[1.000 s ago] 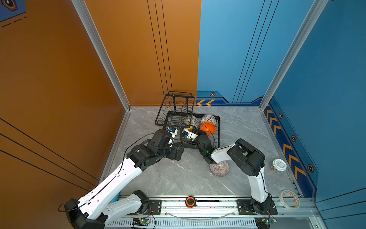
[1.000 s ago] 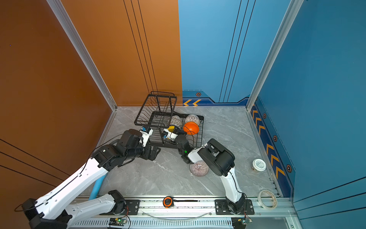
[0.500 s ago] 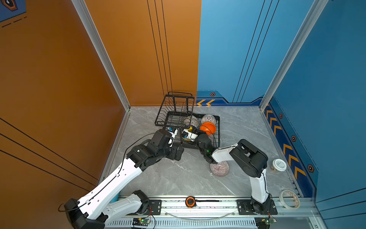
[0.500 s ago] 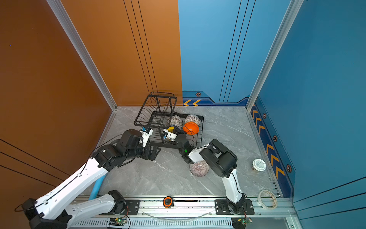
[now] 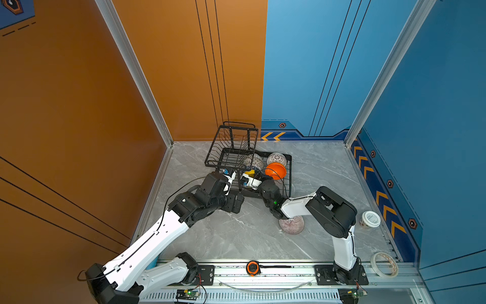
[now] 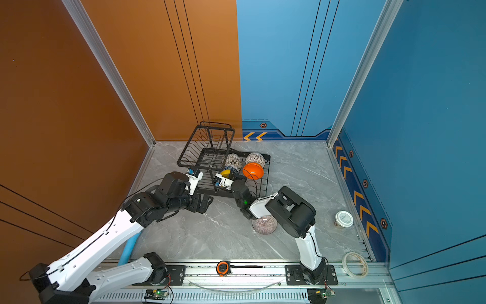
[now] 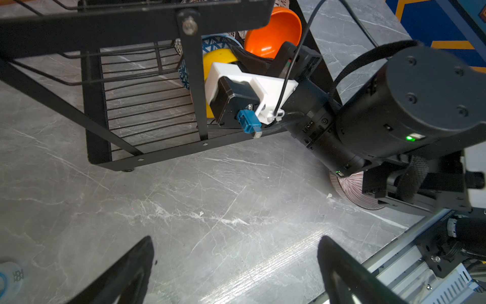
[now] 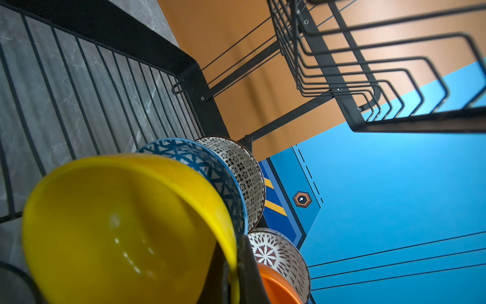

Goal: Load bowls into a dish rack
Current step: Place the bowl in the dish rack.

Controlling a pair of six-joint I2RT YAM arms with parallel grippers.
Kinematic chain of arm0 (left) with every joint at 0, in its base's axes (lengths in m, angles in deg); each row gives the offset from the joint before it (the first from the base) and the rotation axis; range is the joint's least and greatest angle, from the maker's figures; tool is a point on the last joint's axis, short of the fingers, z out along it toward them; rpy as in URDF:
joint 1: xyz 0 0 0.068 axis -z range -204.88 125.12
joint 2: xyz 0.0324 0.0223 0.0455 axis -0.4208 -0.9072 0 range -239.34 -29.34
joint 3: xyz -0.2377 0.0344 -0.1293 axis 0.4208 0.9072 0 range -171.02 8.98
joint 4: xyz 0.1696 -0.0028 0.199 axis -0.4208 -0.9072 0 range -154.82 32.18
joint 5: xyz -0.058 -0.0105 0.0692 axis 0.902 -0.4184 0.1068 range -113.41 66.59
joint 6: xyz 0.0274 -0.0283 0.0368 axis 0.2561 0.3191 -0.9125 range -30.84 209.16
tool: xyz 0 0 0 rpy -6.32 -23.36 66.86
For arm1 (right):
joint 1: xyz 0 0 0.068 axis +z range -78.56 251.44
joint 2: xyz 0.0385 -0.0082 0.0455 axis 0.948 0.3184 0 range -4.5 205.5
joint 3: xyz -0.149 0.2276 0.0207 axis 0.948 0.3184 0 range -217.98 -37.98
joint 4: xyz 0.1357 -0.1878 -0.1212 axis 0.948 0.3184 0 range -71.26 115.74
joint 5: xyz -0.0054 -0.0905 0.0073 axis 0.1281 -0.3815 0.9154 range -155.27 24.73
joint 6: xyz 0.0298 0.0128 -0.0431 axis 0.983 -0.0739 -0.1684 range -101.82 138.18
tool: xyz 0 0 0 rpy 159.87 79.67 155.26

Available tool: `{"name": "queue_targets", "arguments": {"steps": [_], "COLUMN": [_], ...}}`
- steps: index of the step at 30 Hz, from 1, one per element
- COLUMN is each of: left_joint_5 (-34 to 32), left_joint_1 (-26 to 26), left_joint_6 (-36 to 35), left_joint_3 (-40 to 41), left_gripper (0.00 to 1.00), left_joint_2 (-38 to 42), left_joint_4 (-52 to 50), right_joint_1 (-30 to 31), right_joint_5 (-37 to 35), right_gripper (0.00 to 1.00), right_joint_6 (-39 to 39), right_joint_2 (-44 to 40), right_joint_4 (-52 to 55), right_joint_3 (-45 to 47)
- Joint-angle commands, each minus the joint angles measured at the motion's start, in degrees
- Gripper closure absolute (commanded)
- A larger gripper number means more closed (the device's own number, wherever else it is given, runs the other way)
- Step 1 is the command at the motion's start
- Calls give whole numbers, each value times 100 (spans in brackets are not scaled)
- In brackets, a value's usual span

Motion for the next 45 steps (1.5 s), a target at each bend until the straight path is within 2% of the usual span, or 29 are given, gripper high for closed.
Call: {"name": "queue_targets", "arguments": {"steps": [1, 4, 11, 20, 33, 39, 45], "left_joint_5": [-34, -32, -33, -34, -33, -16, -7], "left_joint_1": [-68, -76, -83, -78, -84, -76, -76], "left_joint_6": [60, 69, 74, 87, 87, 96, 95], "left_joint_3": [94, 94, 112, 144, 147, 147, 146], "left_gripper": [2, 2, 2, 2, 2, 2, 2], "left_joint_2": [109, 119, 117, 128, 137, 119, 119], "left_joint_4": [22, 22, 22, 40, 38, 65, 74], "right_joint_1": [325, 358, 380, 441, 346, 181, 81], "right_joint_5": [108, 101, 202, 364, 438, 718, 774], "right_gripper": [100, 96, 98, 81, 82, 63, 57], "right_joint_6": [-131, -111, -80, -57, 139, 447, 515], "right_joint_2": [286, 444, 358, 98, -134, -506, -703], "right_joint_4": [466, 424, 508, 743, 882, 1404, 1475], "right_joint_3": [150, 150, 138, 145, 143, 179, 250]}}
